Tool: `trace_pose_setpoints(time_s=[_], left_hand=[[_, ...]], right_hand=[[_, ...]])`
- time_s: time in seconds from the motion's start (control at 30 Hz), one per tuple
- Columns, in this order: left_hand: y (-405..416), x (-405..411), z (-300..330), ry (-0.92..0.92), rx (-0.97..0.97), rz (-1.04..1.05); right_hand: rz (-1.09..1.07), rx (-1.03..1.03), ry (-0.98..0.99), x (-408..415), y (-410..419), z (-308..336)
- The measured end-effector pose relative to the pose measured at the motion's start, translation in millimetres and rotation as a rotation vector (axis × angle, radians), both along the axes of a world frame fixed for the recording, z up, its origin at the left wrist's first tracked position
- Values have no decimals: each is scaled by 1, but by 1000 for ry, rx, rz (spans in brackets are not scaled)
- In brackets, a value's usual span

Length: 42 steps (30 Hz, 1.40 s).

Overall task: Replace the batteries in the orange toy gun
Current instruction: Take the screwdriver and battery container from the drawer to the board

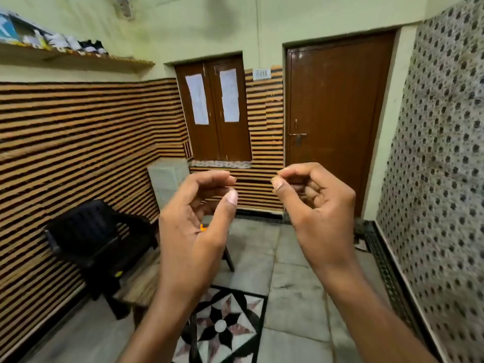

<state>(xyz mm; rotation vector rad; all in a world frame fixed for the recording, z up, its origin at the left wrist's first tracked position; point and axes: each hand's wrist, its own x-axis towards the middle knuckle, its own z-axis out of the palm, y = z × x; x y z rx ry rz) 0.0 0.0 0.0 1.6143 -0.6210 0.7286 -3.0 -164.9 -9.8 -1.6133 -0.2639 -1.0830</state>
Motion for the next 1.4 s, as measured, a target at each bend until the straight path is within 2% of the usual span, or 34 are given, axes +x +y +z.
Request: trace_pose_setpoints(time_s=[0.33,0.57,0.77,1.03,1.23,1.4], left_hand=[[-51,24,-67,245,-36,-52],[-70,108,-115,361,-27,-37],[-79,240,-139,424,-47,-36],[-99,428,-138,459,-35,-57],[-148,555,-153,519,6,-83],[-209,668,-177,548,8,-67]], right_hand=[[84,143,237,29,-44,-60],[95,218,339,112,-58,-105],[83,237,417,241,-68,-129],[45,264,469,413,-93,-137],[-8,333,469,538,-141,-161],[34,353,484,652,-202,-186]])
